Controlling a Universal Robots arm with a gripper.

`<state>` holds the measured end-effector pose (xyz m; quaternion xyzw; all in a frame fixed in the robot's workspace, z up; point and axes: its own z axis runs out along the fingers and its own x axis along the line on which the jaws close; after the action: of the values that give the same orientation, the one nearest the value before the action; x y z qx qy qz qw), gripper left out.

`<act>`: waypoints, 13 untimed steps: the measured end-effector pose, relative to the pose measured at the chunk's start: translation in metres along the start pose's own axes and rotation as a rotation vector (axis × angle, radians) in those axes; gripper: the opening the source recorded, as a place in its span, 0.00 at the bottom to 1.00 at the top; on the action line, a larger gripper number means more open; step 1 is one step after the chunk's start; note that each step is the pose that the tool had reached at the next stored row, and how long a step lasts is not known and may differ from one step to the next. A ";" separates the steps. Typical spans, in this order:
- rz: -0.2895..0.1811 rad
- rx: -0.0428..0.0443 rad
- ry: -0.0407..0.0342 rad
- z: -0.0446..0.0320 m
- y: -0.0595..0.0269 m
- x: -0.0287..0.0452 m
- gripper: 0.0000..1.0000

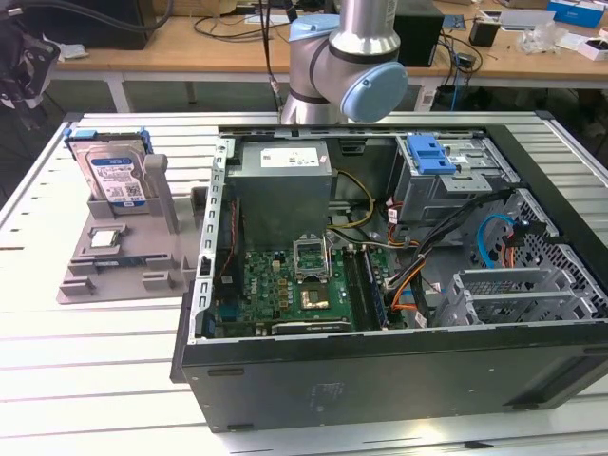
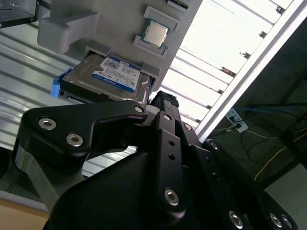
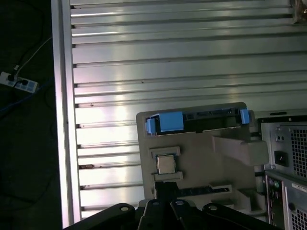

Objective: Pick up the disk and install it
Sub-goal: 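Pick up the disk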

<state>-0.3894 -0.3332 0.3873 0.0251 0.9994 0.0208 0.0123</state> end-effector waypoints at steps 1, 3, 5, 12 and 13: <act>-0.018 -0.0004 0.0008 0.0000 0.0000 0.0000 0.11; -0.066 -0.0016 0.0028 0.0000 0.0000 0.0000 0.11; -0.130 -0.0031 0.0055 0.0000 -0.0001 -0.0001 0.11; -0.275 -0.0065 0.0116 0.0000 0.0000 0.0000 0.11; -0.292 -0.0069 0.0124 0.0000 -0.0001 -0.0001 0.11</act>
<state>-0.3893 -0.3333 0.3874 -0.1206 0.9924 0.0224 0.0091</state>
